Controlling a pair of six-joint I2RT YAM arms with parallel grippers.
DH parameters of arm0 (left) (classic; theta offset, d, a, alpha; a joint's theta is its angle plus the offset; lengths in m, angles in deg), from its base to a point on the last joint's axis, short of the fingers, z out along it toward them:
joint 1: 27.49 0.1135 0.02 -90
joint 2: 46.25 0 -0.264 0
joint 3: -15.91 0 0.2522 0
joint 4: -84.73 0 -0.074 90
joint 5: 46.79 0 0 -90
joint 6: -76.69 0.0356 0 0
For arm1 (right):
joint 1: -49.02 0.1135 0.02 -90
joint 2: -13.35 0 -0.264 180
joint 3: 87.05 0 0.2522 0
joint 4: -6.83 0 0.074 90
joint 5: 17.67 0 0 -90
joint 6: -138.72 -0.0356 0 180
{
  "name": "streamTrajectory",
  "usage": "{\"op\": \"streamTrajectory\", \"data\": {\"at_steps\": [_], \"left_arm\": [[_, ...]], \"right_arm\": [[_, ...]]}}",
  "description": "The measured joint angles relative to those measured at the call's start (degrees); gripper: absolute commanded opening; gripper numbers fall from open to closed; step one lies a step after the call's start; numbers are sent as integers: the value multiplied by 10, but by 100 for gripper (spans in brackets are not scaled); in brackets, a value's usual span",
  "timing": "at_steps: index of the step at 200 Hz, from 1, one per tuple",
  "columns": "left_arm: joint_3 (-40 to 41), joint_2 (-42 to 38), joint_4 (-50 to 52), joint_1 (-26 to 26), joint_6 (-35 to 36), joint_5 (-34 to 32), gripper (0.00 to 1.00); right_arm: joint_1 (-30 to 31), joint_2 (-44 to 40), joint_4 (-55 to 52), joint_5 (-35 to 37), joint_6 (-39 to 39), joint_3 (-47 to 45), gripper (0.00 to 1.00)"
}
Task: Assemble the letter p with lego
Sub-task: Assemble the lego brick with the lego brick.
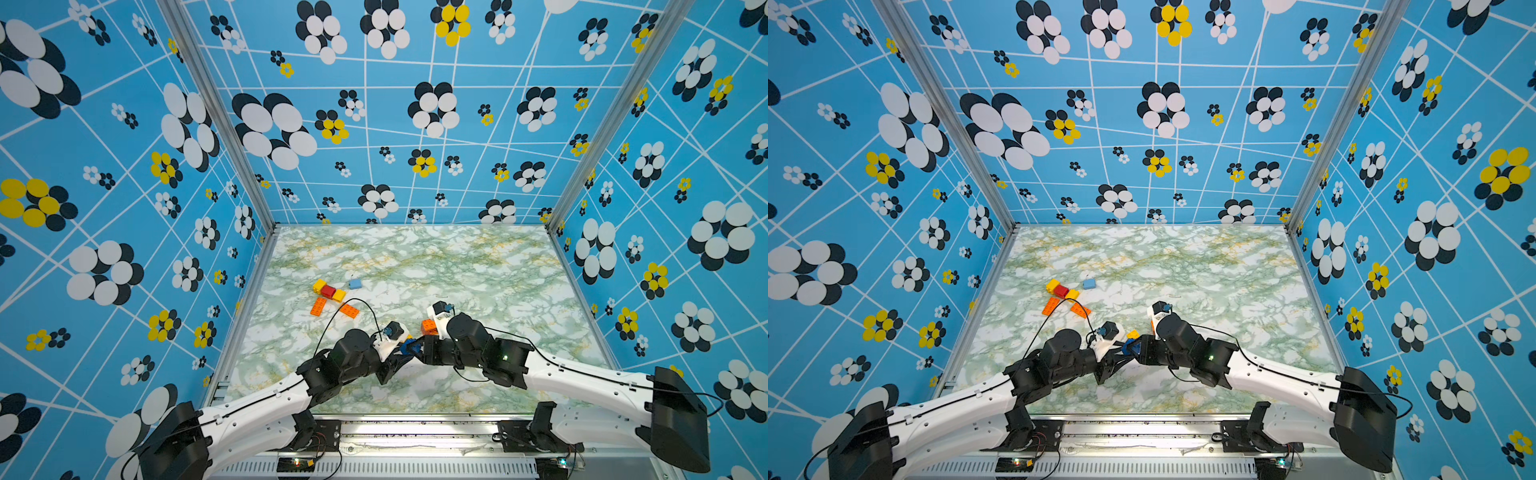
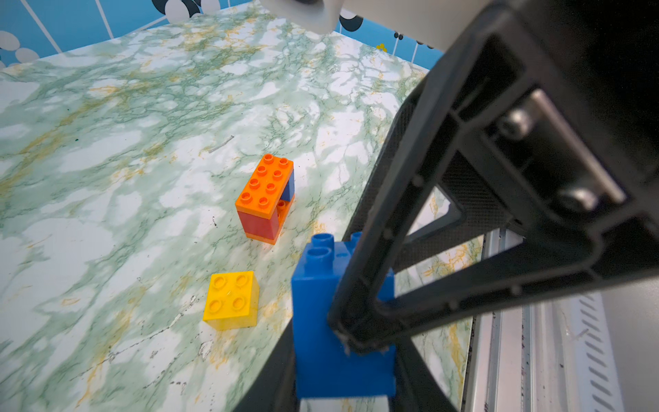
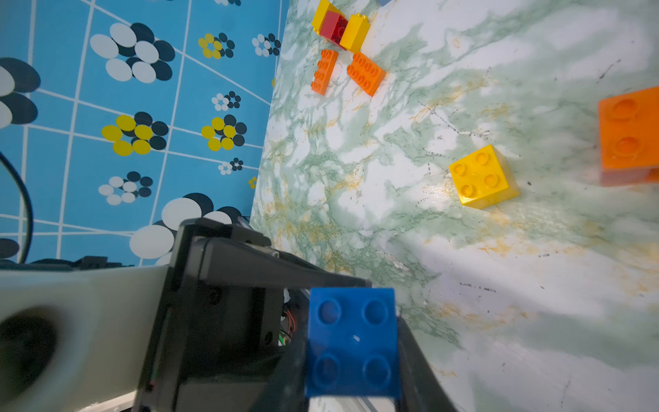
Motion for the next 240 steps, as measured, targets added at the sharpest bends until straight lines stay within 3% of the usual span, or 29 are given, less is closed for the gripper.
{"op": "streamTrajectory", "data": {"at_steps": [23,46,90,137,240], "left_arm": [[6,-20,6,3,3,-28,83],[23,-78,17,25,-13,-73,100],[54,-225,64,135,-73,-164,99],[83,-316,117,245,-142,-179,99],[89,-319,139,273,-176,-176,99]], "right_arm": [[2,1,-36,34,23,20,17],[2,7,-67,80,55,36,15],[22,70,-89,175,127,58,13],[39,155,-49,248,184,62,13],[39,242,12,294,254,103,13]]}}
